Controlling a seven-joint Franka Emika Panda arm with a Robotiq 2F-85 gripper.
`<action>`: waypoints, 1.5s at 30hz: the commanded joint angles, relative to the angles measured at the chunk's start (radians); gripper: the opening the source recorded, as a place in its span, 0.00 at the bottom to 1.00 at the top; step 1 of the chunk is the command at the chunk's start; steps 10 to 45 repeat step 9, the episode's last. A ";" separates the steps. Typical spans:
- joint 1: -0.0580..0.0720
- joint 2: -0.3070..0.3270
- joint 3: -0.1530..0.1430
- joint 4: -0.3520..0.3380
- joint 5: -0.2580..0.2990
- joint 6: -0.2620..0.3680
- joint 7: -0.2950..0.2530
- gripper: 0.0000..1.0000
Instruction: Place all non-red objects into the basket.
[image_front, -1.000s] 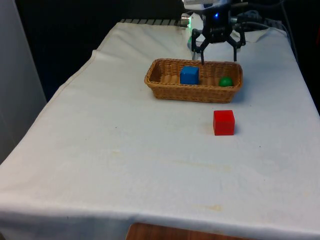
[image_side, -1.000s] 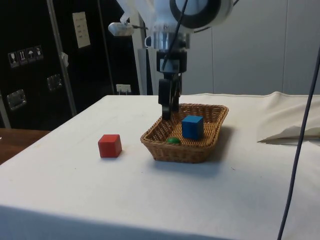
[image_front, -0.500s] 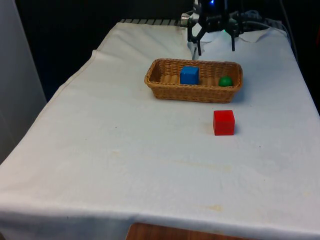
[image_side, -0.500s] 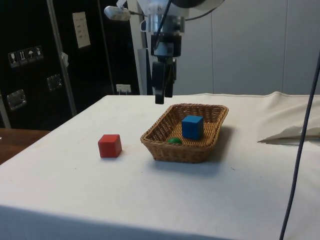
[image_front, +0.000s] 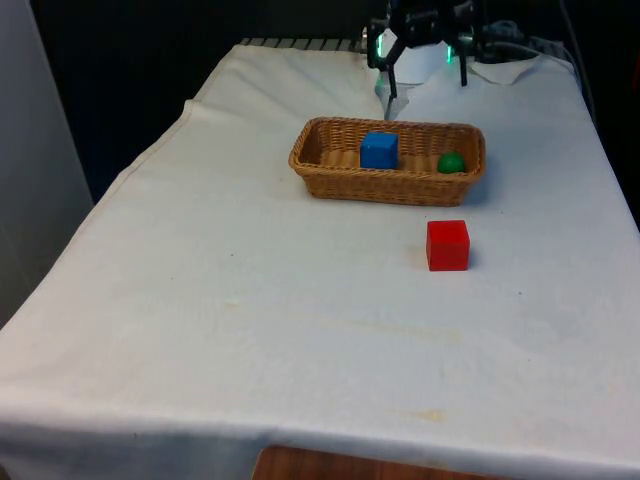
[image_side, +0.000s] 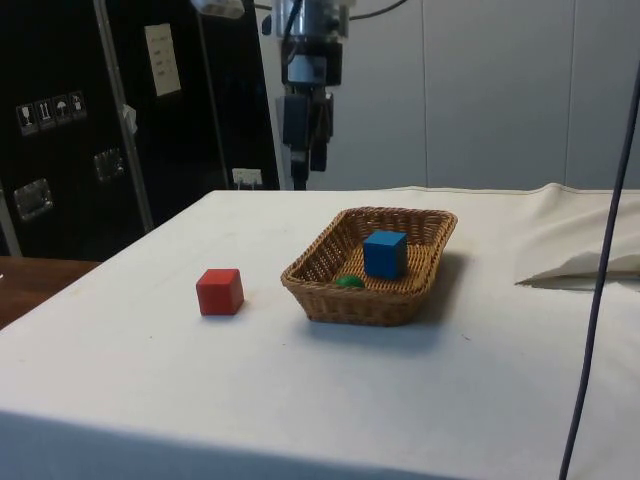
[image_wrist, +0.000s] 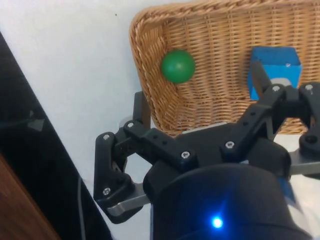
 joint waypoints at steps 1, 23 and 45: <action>-0.003 0.005 -0.004 0.018 -0.013 -0.023 -0.001 1.00; -0.001 0.019 -0.027 0.082 -0.006 -0.083 -0.042 1.00; -0.001 0.019 -0.027 0.082 -0.006 -0.083 -0.042 1.00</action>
